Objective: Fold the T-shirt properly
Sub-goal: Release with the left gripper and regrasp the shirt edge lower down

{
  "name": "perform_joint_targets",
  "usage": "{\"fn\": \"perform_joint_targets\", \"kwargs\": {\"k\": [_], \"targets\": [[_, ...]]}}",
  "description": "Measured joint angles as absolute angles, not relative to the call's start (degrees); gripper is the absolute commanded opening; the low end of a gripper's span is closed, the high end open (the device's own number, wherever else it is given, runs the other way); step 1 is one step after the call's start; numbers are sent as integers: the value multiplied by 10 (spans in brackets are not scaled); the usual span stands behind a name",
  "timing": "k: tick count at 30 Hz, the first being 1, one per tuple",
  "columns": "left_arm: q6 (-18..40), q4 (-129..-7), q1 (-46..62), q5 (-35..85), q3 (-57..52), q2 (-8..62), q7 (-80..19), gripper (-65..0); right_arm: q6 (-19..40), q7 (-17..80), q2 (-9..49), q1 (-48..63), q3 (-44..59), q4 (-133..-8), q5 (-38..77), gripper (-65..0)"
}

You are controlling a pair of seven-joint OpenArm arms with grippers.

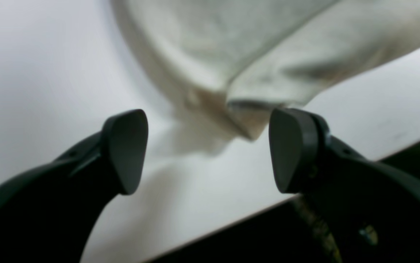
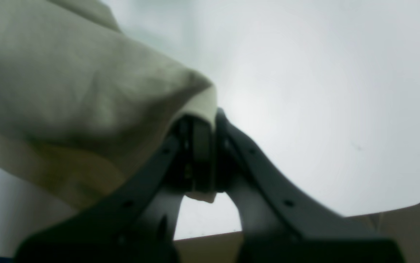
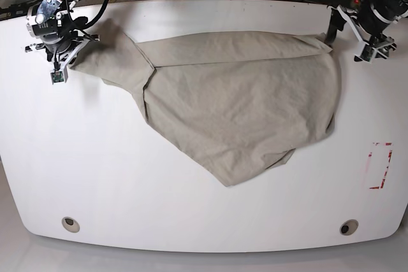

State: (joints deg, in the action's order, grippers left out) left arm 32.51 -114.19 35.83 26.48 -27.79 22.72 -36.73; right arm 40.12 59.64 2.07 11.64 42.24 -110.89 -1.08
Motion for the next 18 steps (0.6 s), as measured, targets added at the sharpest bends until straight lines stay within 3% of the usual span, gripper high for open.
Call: {"fn": "perform_joint_targets", "kwargs": {"k": [7,13,18], "targets": [[243,-1126,176,298,-254,227,-486,-164,401,592,18,114,419,-1109,-10,-650],[177,-1015,36,293,-213,226,-545,-164,401,596,17,99,419,-1109,-10,-650],[177,-906,-35,295,-179,225,-546,-164,401,592,12,98,418,-1109,-9,-650]]}}
